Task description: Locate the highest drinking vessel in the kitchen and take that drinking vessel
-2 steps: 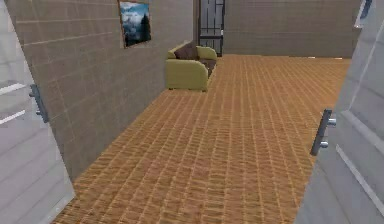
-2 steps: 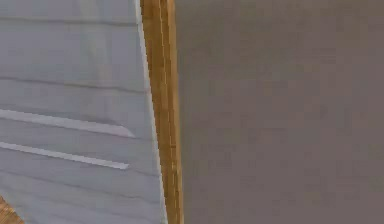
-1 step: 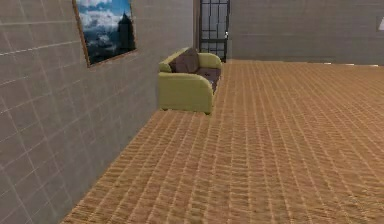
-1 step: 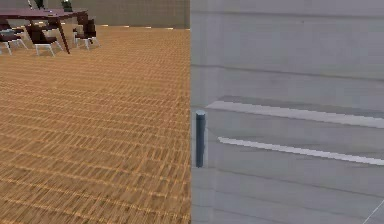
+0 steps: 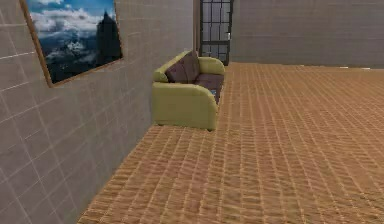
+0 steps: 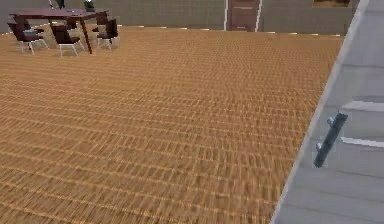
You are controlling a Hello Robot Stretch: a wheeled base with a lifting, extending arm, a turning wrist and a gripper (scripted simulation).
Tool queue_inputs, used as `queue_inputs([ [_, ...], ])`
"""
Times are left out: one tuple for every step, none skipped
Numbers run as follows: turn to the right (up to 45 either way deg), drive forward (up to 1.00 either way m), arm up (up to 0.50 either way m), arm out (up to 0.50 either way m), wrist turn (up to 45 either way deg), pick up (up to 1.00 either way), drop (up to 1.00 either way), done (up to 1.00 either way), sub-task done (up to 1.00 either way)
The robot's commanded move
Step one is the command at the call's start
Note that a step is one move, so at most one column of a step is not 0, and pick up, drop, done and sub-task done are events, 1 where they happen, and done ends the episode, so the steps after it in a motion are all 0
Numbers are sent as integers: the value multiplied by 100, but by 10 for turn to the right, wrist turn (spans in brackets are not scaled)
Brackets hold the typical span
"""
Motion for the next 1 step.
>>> queue_inputs([
  [210, 0, 0, 0, 0, 0, 0, 0, 0],
])
